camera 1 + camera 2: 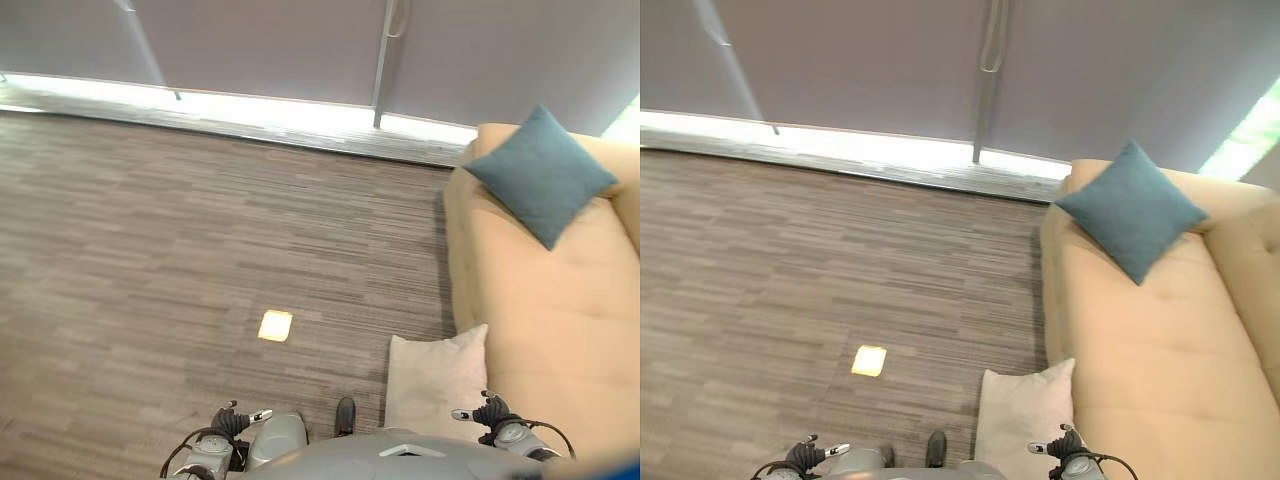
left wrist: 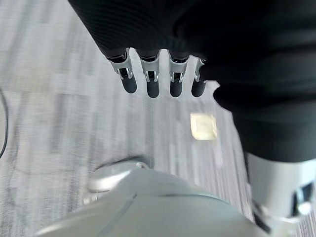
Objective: Pick up all the scattered cushions and arrange them neatly on the sofa.
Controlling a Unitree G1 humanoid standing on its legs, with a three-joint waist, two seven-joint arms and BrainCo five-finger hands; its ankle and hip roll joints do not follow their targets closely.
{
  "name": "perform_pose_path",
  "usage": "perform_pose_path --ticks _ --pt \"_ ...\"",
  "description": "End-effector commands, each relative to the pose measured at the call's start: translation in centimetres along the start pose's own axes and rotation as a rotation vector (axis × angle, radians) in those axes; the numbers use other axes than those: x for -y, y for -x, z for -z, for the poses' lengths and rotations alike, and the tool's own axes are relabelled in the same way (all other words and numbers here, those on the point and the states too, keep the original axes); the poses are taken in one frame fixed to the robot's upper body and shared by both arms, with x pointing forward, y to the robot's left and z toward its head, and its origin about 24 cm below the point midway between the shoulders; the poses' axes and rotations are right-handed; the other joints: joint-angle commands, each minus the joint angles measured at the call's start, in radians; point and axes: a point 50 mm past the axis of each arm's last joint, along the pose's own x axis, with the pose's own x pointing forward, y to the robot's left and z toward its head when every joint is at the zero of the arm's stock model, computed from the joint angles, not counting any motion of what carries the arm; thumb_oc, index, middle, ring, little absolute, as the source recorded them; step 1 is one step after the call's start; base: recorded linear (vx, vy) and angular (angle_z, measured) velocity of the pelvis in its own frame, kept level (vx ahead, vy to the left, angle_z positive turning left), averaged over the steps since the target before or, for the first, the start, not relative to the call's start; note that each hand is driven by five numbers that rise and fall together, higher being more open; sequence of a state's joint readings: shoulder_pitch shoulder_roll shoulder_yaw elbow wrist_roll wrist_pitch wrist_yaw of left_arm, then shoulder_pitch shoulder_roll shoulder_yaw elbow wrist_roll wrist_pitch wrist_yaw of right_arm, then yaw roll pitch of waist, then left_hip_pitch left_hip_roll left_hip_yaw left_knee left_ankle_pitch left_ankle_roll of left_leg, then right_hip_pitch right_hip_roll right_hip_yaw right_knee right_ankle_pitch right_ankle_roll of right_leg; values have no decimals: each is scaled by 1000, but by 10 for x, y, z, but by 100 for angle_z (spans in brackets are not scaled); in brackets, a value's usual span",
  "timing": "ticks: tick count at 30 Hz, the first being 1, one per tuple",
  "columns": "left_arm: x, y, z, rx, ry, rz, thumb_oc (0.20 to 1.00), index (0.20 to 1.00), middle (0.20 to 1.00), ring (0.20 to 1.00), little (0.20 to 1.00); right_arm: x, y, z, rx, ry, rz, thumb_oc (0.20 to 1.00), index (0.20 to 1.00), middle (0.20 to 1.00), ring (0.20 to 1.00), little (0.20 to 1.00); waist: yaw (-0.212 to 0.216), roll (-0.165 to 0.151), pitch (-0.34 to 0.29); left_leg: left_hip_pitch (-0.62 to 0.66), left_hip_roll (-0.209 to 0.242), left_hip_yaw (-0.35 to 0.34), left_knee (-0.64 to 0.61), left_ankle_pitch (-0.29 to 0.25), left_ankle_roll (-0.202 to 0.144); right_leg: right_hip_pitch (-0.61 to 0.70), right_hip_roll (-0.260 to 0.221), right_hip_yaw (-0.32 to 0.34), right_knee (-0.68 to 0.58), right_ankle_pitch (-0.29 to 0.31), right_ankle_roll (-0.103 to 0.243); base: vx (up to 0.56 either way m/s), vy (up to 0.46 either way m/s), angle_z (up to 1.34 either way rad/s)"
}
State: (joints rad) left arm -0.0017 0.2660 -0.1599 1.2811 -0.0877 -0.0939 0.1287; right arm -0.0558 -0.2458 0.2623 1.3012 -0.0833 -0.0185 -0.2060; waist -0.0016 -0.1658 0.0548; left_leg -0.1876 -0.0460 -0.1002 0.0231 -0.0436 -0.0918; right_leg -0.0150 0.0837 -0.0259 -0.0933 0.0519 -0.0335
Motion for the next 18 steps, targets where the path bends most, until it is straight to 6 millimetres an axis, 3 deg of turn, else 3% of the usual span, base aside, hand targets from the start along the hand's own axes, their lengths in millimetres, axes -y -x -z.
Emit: perform_pose_path --ticks 1,7,8,9,10,11,13,14,15,17,18 --pt "-1 -2 -7 20 -46 10 1000 1000 1000 1000 1000 8 0 10 -25 -4 35 1000 1000 1000 1000 1000 -3 24 29 54 -22 -36 57 -12 32 12 -100 -11 81 -66 156 191 188 -133" --pt "-3 -1 -6 20 -92 17 1000 1000 1000 1000 1000 -2 1 4 -6 -21 -1 1000 1000 1000 1000 1000 -32 40 5 132 -11 91 40 -38 87 -51 -126 59 196 -62 196 120 284 -106" --pt "-4 -1 -4 17 -75 11 1000 1000 1000 1000 1000 -1 1 0 10 -17 1 1000 1000 1000 1000 1000 -25 44 5 141 0 128 30 -39 90 -63 -135 20 198 -54 200 -63 194 -165" --pt "-6 -1 -4 17 -50 5 1000 1000 1000 1000 1000 0 0 -7 32 -11 6 1000 1000 1000 1000 1000 -7 54 12 154 14 170 15 -37 88 -77 -164 -95 205 -53 196 -145 136 -230" --pt "-5 -1 -6 22 -22 3 1000 1000 1000 1000 1000 3 -1 -15 63 0 15 1000 1000 1000 1000 1000 18 70 21 170 32 222 -2 -33 81 -74 -215 -289 223 -76 177 -100 93 -247" --pt "-7 -1 -5 16 -7 0 1000 1000 1000 1000 1000 6 -2 -21 82 13 23 1000 1000 1000 1000 1000 32 83 23 201 48 256 -20 -50 73 -62 -238 -382 249 -105 180 -115 -7 -221" --pt "-6 -1 -3 14 -43 7 1000 1000 1000 1000 1000 9 -2 -15 64 11 30 1000 1000 1000 1000 1000 12 69 21 212 33 286 -9 -48 82 -49 -219 -315 198 -73 181 -7 -111 -153" --pt "-5 -1 -3 16 -50 13 1000 1000 1000 1000 1000 9 -2 -13 59 10 30 1000 1000 1000 1000 1000 9 66 18 212 32 296 3 -55 78 -38 -218 -311 174 -64 184 33 -169 -12" --pt "-2 -1 -7 29 -62 21 1000 1000 1000 1000 1000 10 -2 -12 56 0 34 1000 1000 1000 1000 1000 -10 61 17 191 33 286 45 -63 72 -38 -192 -252 143 -53 182 7 -145 29" --pt "0 -2 -10 35 -86 34 1000 1000 1000 1000 1000 11 -1 -4 33 -2 36 1000 1000 1000 1000 1000 -17 49 23 169 37 272 133 -96 69 -9 -178 -215 100 -40 173 18 -105 17" --pt "6 -2 -14 50 -83 47 1000 1000 1000 1000 1000 14 -2 -3 30 -1 47 1000 1000 1000 1000 1000 -10 47 32 144 29 215 182 -97 55 4 -169 -188 90 -42 163 18 -41 19"
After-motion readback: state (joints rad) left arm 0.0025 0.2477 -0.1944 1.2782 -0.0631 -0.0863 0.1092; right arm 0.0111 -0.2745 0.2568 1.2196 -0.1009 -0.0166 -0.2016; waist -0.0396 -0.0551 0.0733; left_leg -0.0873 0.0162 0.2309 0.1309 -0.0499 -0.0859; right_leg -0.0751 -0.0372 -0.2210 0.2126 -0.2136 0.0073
